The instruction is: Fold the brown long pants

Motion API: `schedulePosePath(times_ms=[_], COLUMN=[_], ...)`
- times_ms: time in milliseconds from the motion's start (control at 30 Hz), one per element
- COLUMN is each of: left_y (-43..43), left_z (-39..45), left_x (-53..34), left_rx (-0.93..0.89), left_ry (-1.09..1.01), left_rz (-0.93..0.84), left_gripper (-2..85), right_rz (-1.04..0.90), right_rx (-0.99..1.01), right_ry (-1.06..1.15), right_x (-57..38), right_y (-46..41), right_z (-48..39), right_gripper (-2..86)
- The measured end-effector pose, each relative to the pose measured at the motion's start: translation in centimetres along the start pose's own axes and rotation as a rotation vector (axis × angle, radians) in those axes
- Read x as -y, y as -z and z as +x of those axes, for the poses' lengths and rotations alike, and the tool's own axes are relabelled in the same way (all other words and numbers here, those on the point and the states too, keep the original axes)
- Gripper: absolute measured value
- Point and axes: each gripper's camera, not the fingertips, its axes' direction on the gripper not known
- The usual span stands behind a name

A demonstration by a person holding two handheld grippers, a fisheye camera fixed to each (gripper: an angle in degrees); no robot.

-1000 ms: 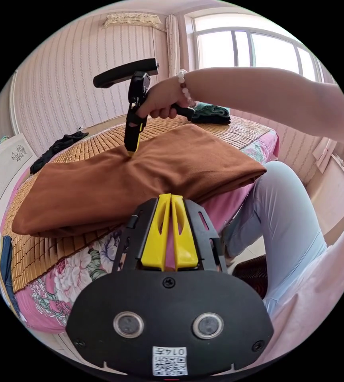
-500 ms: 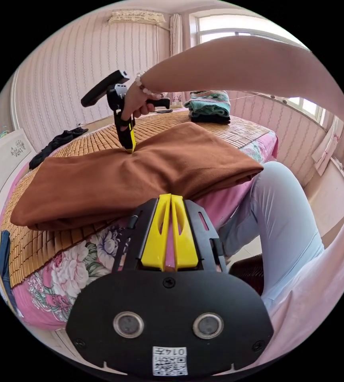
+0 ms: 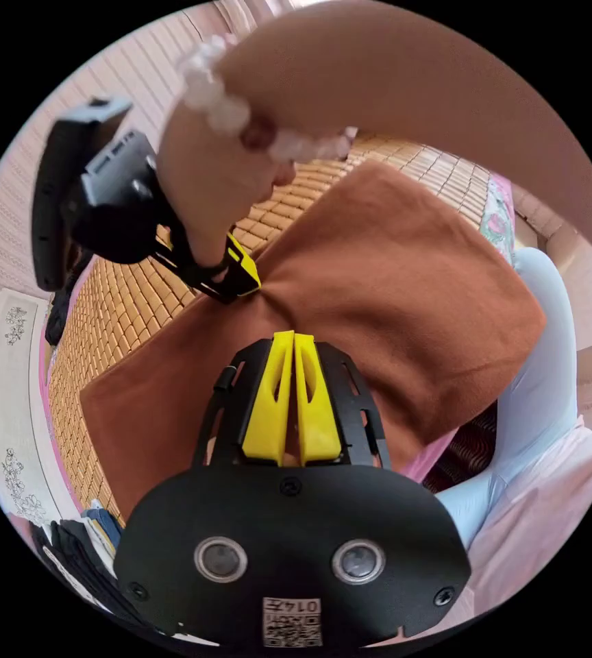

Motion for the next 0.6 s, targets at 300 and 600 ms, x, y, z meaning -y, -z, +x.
schedulePosePath(times_ms=[300, 600], left_y=[1.8, -0.5], left_z=[4.1, 4.3], left_x=[1.7, 5.6], left_rx=[-0.068, -0.137], left_ry=[-0.282, -0.312], left_rz=[-0.178, -0.269], left_gripper=[-1.0, -1.0], right_rz=[0.166, 0.120], right_rx=[0.222, 0.197], right_ry=[-0.044, -0.034], right_x=[-5.6, -9.8], right_y=[-2.4, -5.1], right_z=[3.6, 2.5], right_gripper=[-1.0, -1.0])
